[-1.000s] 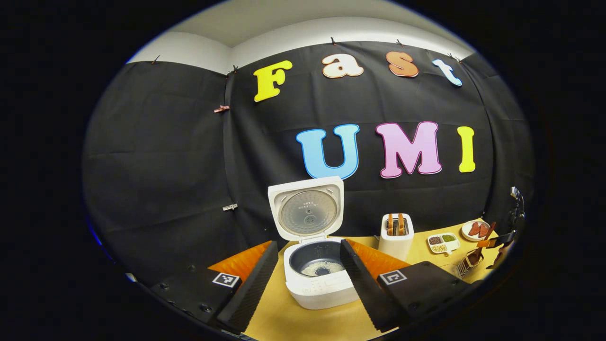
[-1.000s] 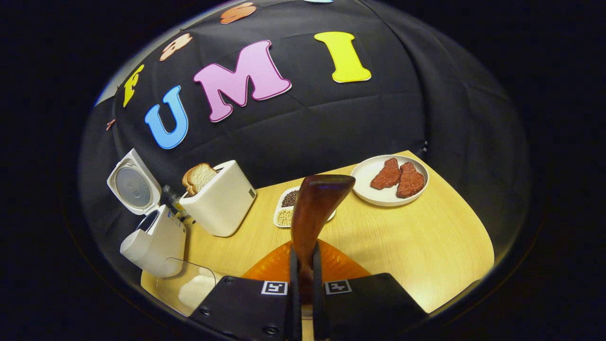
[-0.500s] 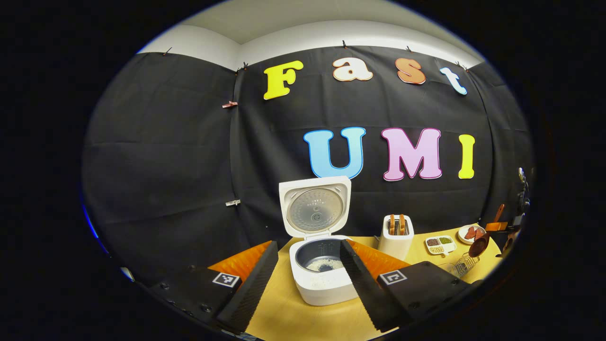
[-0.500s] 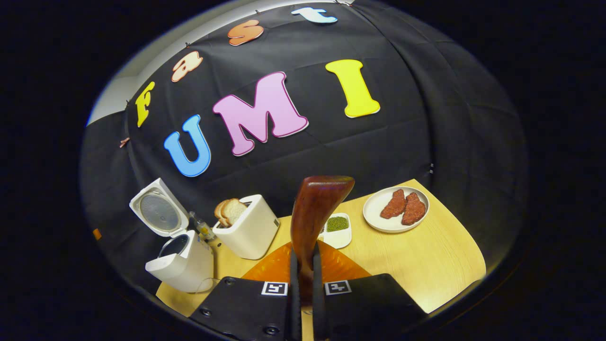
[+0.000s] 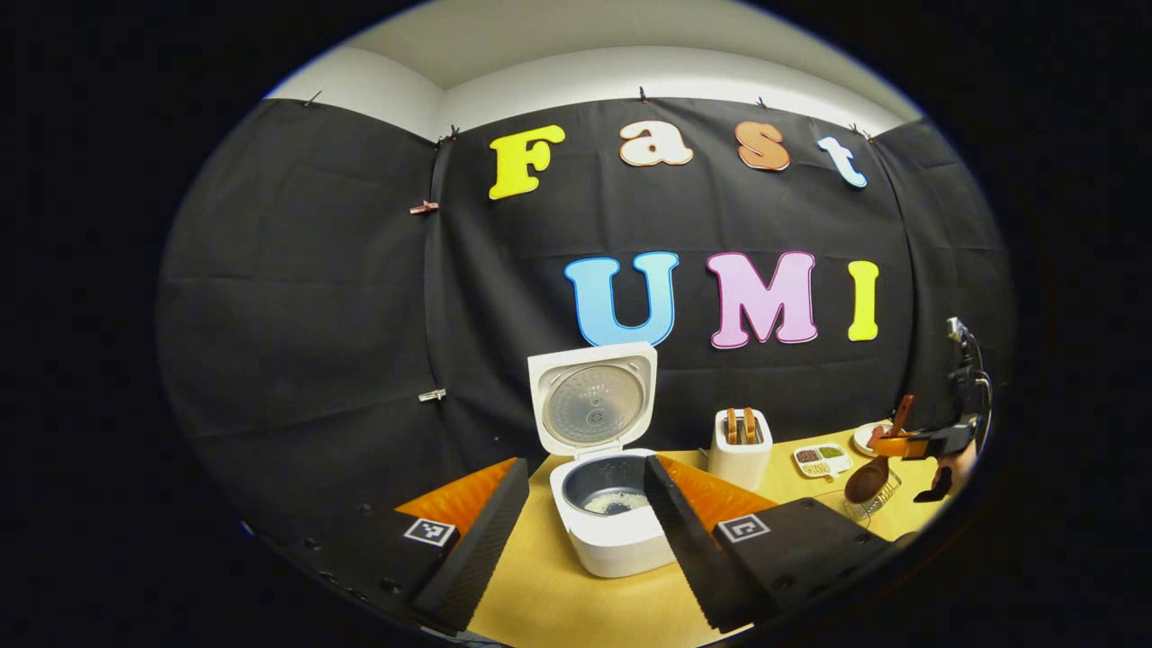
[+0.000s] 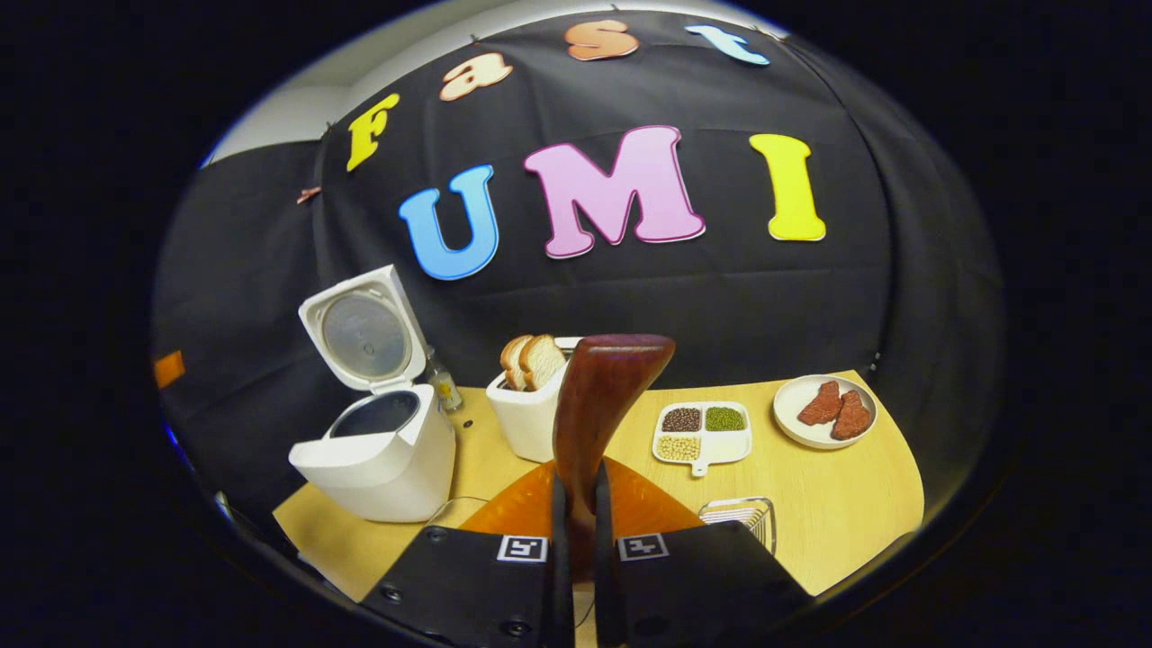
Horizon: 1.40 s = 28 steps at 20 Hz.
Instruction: Close the left gripper, press the button to open the rice cooker; take a wooden spoon from the chopstick holder with the right hand, scoop a spoonful of rice and pour it into the rice cooker, then put the wooden spoon back into the chopstick holder.
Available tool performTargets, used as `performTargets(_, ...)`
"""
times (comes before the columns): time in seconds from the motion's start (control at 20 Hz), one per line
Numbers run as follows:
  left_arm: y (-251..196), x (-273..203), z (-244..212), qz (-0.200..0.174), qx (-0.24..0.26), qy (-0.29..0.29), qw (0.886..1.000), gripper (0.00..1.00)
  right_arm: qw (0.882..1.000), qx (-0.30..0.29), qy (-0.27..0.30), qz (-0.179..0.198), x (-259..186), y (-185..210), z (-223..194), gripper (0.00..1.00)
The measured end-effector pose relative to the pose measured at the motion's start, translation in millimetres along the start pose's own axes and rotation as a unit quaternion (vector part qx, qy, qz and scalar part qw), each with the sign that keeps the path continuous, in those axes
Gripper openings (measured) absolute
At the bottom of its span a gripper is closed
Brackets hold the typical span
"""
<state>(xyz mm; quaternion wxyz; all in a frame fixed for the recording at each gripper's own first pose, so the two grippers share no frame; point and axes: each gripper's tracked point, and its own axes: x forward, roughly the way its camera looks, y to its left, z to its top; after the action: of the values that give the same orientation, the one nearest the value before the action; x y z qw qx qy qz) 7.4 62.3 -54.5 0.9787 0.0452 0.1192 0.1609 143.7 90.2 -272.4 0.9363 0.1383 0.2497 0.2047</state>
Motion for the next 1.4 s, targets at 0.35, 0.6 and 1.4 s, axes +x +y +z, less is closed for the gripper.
performTargets(0.35, 2.3, -9.8, 3.9, -0.049, 0.008, -0.005, 0.999, 0.90, 0.996, -0.047, 0.033, -0.075, 32.6, 5.4, -69.7, 0.14)
performTargets(0.6, 11.2, -7.2, -8.1, -0.077, 0.001, 0.012, 0.997, 0.91, 0.994, -0.008, 0.037, -0.106, 57.3, 11.1, -83.6, 0.14)
performTargets(1.4, 45.8, 6.2, -31.4, -0.101, -0.031, 0.025, 0.994, 0.91, 0.934, 0.347, 0.053, -0.071, 45.4, 33.8, -109.4, 0.14)
